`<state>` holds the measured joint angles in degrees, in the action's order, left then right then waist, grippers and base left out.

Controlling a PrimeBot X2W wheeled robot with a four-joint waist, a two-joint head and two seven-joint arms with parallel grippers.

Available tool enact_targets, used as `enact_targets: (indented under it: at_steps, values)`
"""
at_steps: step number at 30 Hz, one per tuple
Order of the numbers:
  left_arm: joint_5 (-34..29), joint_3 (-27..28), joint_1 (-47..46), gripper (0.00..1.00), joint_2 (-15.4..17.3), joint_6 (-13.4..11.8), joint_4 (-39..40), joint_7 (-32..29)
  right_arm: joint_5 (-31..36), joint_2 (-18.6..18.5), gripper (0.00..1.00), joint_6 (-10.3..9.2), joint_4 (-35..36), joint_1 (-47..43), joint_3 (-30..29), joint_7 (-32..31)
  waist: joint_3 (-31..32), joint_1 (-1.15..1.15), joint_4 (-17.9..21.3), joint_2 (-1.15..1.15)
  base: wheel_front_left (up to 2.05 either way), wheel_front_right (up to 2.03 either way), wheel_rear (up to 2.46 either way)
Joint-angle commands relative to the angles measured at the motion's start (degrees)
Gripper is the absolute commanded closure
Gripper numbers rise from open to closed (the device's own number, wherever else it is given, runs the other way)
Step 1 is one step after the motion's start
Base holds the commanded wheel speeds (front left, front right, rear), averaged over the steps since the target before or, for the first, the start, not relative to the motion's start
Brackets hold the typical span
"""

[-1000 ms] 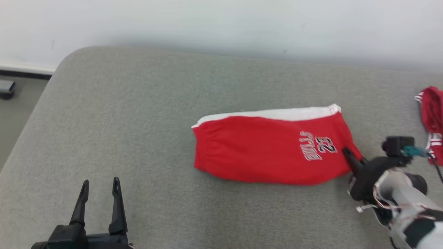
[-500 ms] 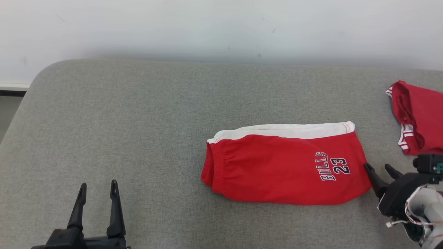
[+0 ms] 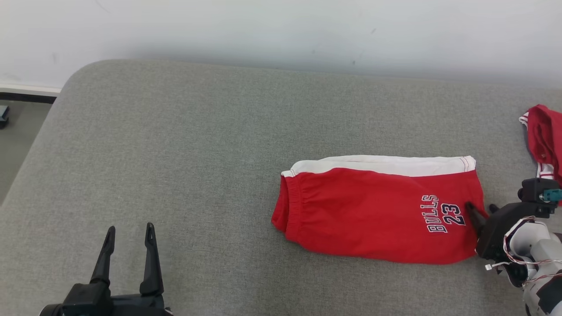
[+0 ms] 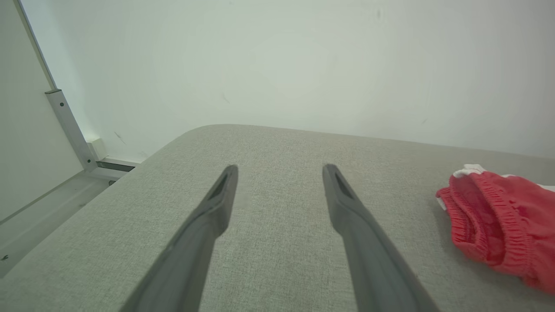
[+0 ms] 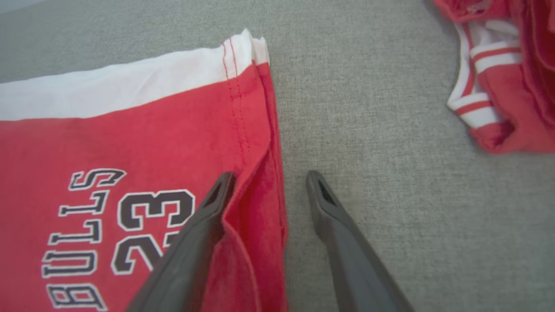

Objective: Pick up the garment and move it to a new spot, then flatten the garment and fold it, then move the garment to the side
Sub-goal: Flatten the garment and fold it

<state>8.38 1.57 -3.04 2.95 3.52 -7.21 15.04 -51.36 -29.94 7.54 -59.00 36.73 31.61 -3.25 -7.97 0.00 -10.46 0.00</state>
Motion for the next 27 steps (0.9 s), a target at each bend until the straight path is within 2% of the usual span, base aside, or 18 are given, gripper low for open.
enact_targets:
  at_steps: [1, 4, 11, 15, 21, 27]
  values:
    - [-0.73, 0.26, -0.24, 0.00, -0.11, 0.02, -0.12, 0.18, -0.37, 1.49, 1.00, -0.14, -0.37, -1.10, 0.69, -0.73, 0.36, 0.00, -0.22, 0.00, 0.00, 0.00, 0.00]
    - [-0.68, 0.70, 0.81, 0.00, -0.09, 0.10, -0.33, 0.18, -1.25, 1.33, 1.00, -0.15, -0.43, -1.89, 0.49, -0.39, 1.36, 0.00, -0.03, 0.00, 0.00, 0.00, 0.00]
    - [-0.63, 0.24, 2.50, 0.00, -0.10, -0.90, 0.18, 0.18, -2.83, -3.10, 1.00, -0.15, -2.05, -3.31, -1.19, 1.24, 3.61, 0.00, 1.29, 0.00, 0.00, 0.00, 0.00]
    - [-0.64, 0.39, 3.04, 0.00, -0.10, -0.97, 0.55, 0.18, -4.03, -3.55, 1.00, -0.15, -0.67, -3.43, -1.79, 1.84, 3.92, 0.00, 2.29, 0.00, 0.00, 0.00, 0.00]
    - [-0.73, 0.87, 2.92, 0.00, -0.10, -0.62, 0.10, 0.18, -5.50, -2.88, 1.00, -0.15, 10.94, -2.85, 0.02, 2.28, 3.92, 0.00, 3.83, 0.00, 0.00, 0.00, 0.00]
    - [-0.67, 1.22, 2.64, 0.00, -0.10, -0.37, 0.05, 0.18, -5.82, -1.21, 1.00, -0.15, 22.80, -4.15, 2.38, 0.18, 4.09, 0.00, 4.49, 0.00, 0.00, 0.00, 0.00]
